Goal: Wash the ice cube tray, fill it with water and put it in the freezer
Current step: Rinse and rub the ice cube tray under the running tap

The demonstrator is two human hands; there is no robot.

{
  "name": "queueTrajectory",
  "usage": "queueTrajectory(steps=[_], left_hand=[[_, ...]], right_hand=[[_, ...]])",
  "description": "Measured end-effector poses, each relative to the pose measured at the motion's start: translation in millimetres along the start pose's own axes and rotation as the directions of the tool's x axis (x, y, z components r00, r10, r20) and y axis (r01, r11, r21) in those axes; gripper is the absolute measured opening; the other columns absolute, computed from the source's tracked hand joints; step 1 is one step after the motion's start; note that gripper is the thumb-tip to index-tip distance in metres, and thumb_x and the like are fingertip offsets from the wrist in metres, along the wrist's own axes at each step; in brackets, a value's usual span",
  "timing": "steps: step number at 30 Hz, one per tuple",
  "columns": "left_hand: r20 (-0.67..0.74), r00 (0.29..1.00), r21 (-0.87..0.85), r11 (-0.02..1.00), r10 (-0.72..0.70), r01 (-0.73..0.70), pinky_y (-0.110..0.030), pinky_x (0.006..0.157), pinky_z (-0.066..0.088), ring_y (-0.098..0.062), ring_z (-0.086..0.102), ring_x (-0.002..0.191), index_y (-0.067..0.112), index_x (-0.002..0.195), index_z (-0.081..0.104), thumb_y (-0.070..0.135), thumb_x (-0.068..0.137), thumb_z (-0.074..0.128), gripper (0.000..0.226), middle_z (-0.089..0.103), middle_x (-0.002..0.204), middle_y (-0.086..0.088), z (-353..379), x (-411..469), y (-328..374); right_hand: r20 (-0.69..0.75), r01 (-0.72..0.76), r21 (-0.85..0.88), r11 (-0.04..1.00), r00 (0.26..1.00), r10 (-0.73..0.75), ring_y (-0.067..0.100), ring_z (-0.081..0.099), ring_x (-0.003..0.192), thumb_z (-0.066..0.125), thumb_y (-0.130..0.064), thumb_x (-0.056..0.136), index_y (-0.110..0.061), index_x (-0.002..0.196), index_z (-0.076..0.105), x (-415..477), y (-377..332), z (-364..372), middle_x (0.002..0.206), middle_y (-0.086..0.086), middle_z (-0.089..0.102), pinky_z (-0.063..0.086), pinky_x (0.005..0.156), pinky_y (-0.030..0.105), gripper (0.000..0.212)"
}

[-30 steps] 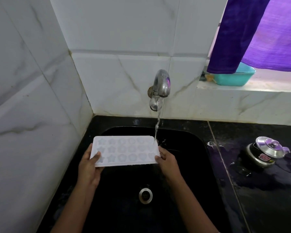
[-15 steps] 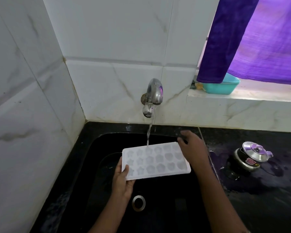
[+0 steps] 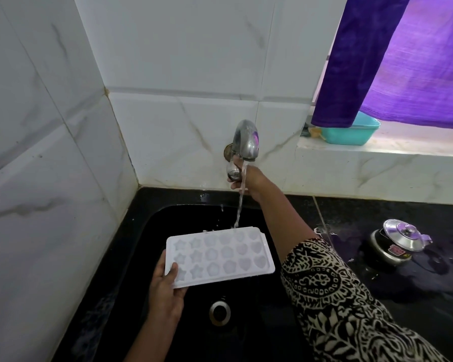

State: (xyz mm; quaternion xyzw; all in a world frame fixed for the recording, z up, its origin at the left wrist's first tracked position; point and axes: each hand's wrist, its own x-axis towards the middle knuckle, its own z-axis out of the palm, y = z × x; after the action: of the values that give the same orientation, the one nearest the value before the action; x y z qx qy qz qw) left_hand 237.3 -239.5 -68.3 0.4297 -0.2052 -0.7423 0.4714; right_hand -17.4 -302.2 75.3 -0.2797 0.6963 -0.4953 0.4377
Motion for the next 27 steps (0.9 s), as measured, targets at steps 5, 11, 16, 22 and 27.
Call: queueTrajectory(steps=[5,11,16,22,27], left_hand=[[0.001,0.999,0.038,0.998,0.047,-0.047,-0.032,0.064,0.061,-0.025,0.064,0.102,0.025,0.132,0.055,0.001,0.095,0.05,0.044,0.068,0.115,-0.004,-7.7,-0.3,11.8],[0.002,0.995,0.051,0.994,0.099,-0.099,-0.029,0.062,0.06,-0.017,0.068,0.093,0.021,0.136,0.053,-0.001,0.096,0.049,0.045,0.068,0.113,-0.003,-15.2,-5.5,20.4],[0.061,0.989,0.167,0.976,0.134,-0.142,-0.027,0.06,0.06,-0.012,0.073,0.081,0.019,0.134,0.054,-0.004,0.096,0.047,0.046,0.069,0.11,-0.001,-22.3,-9.1,23.8],[0.201,0.947,0.43,0.846,0.251,-0.315,-0.019,0.067,0.056,-0.014,0.065,0.096,0.024,0.123,0.059,-0.008,0.088,0.06,0.047,0.068,0.111,0.002,-19.3,-16.6,32.2],[0.256,0.938,0.481,0.81,0.236,-0.335,-0.01,0.074,0.049,-0.017,0.061,0.105,0.022,0.105,0.058,-0.009,0.086,0.062,0.037,0.063,0.124,-0.018,-4.0,-27.7,35.9]], right_hand=[[0.158,-0.066,0.317,0.946,0.987,0.016,0.014,0.061,0.072,0.034,-0.059,0.093,-0.018,0.09,0.063,1.8,16.0,-7.2,0.083,0.001,0.068,0.042,0.073,0.035,0.05],[-0.116,-0.227,-0.133,0.965,0.97,0.213,0.031,0.058,0.109,0.037,-0.045,0.099,0.001,0.119,0.059,-33.5,114.1,-10.9,0.12,0.02,0.062,0.042,0.095,0.04,0.054],[-0.012,-0.345,0.188,0.92,0.936,0.353,0.027,0.07,0.075,0.049,-0.021,0.098,0.001,0.098,0.068,-89.1,192.3,-3.2,0.093,0.016,0.072,0.054,0.056,0.029,0.029],[-0.115,-0.274,0.145,0.951,0.95,0.292,0.031,0.065,0.096,0.046,-0.002,0.096,-0.003,0.103,0.063,-123.5,217.8,6.5,0.106,0.017,0.067,0.053,0.087,0.046,0.018],[-0.063,-0.268,0.567,0.778,0.928,0.366,0.024,0.064,0.083,0.049,-0.016,0.094,-0.008,0.1,0.066,-148.5,206.7,-0.3,0.094,0.013,0.071,0.044,0.066,0.032,0.02]])
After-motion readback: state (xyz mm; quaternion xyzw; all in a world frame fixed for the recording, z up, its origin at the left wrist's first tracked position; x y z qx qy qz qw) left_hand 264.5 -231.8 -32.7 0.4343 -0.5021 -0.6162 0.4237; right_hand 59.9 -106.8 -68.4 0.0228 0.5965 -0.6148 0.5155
